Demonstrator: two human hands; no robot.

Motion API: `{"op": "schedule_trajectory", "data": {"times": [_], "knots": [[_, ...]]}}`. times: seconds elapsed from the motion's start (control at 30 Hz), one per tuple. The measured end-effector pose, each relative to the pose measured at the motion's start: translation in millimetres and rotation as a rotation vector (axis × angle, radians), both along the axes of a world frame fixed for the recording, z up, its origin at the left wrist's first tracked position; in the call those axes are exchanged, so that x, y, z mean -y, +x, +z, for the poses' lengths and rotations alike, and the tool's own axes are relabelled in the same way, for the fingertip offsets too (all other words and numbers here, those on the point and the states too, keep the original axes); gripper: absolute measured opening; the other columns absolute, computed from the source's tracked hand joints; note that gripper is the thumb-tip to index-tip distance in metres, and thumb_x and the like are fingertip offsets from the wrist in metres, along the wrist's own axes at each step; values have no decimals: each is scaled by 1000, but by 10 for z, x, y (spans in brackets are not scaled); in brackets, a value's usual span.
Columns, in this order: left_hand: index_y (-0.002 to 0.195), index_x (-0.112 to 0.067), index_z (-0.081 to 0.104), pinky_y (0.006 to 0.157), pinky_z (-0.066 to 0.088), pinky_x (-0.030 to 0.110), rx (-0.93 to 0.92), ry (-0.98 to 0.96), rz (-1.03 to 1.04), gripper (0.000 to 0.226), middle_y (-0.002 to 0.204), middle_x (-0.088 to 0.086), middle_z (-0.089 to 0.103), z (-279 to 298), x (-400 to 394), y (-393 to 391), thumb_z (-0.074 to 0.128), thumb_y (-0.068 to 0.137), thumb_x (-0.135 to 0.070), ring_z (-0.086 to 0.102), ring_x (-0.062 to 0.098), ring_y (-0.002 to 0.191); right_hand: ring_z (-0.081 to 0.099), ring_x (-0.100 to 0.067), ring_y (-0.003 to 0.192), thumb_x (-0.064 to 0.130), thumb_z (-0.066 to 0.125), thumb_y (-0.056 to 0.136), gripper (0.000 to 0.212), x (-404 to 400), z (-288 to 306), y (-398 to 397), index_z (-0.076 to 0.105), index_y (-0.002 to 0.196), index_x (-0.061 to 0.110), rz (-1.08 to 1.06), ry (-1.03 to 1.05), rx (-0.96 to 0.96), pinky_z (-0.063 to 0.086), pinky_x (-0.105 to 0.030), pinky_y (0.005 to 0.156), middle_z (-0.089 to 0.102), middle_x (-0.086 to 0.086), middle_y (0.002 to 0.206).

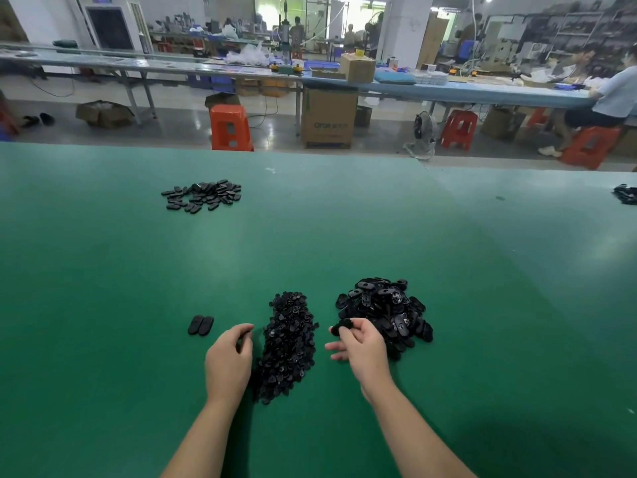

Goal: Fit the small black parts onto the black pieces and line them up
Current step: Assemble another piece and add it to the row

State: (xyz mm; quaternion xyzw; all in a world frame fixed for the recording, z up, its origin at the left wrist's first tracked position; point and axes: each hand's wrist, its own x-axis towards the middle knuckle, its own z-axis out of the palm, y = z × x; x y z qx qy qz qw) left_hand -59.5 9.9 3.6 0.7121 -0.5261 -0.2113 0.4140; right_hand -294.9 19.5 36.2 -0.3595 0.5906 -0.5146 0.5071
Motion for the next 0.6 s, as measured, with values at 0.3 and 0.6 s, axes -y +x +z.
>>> {"op": "schedule_trajectory", "data": {"times": [0.3, 0.6], "knots": [[104, -22, 73, 44, 37, 15, -17, -3, 4, 21, 77, -11, 70, 19, -17, -18, 60, 95, -8, 53, 1, 48, 76, -20, 79, 12, 46, 106, 24, -92, -237, 70, 62, 117, 26, 87, -38, -199, 63, -40, 77, 76, 8, 91], [103, -27, 69, 48, 42, 16, -57, 18, 11, 17, 83, -16, 70, 47, -45, -18, 64, 94, -13, 57, 4, 51, 72, -18, 73, 12, 44, 106, 21, -152, -210, 91, 56, 109, 29, 95, -77, -293, 62, -35, 72, 76, 5, 90]]}}
